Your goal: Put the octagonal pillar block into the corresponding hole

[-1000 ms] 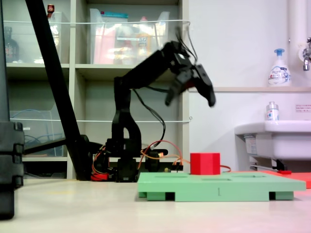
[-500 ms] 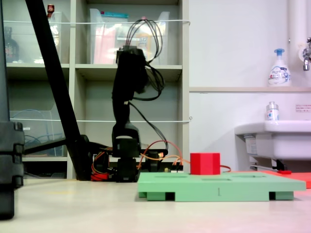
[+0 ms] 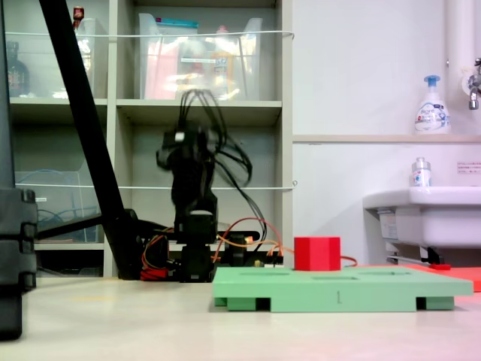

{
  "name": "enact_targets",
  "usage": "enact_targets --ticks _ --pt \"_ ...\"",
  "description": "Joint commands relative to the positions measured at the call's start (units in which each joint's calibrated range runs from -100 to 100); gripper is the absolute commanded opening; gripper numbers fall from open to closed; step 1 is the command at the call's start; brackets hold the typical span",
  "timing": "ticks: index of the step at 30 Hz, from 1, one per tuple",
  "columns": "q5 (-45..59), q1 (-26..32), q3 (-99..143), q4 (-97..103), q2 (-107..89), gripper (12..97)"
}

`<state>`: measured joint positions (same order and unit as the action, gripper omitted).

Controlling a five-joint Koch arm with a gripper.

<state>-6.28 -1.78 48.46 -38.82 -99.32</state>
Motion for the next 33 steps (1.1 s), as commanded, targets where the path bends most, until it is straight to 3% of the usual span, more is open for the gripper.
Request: enact_targets --ticks 1,3,15,25,28,33 --pt "0.6 -0.9 13.4 43.3 -0.7 51.0" --pt "0.8 -0.9 26.3 64.4 -0.7 47.0" --pt "6.1 0.9 51.5 65.7 -0.7 48.7" --pt "10.2 0.9 51.5 39.9 -0.7 49.7" --pt "10.2 0.9 51.5 39.6 -0.7 45.4" --pt "10.2 0.8 51.5 39.6 -0.7 47.8"
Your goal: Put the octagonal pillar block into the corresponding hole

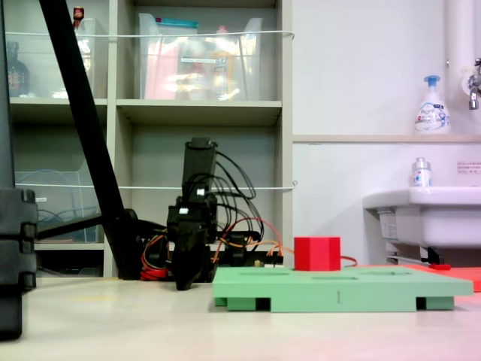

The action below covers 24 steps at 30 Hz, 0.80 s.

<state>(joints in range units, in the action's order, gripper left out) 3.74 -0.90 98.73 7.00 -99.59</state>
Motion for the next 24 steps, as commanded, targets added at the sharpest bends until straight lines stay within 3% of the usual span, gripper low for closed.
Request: enact_targets --ticks 1,24 --pt "0.1 0.0 1.3 -6.2 -0.4 49.8" --pt "0.1 0.0 1.3 -5.7 -0.4 50.2"
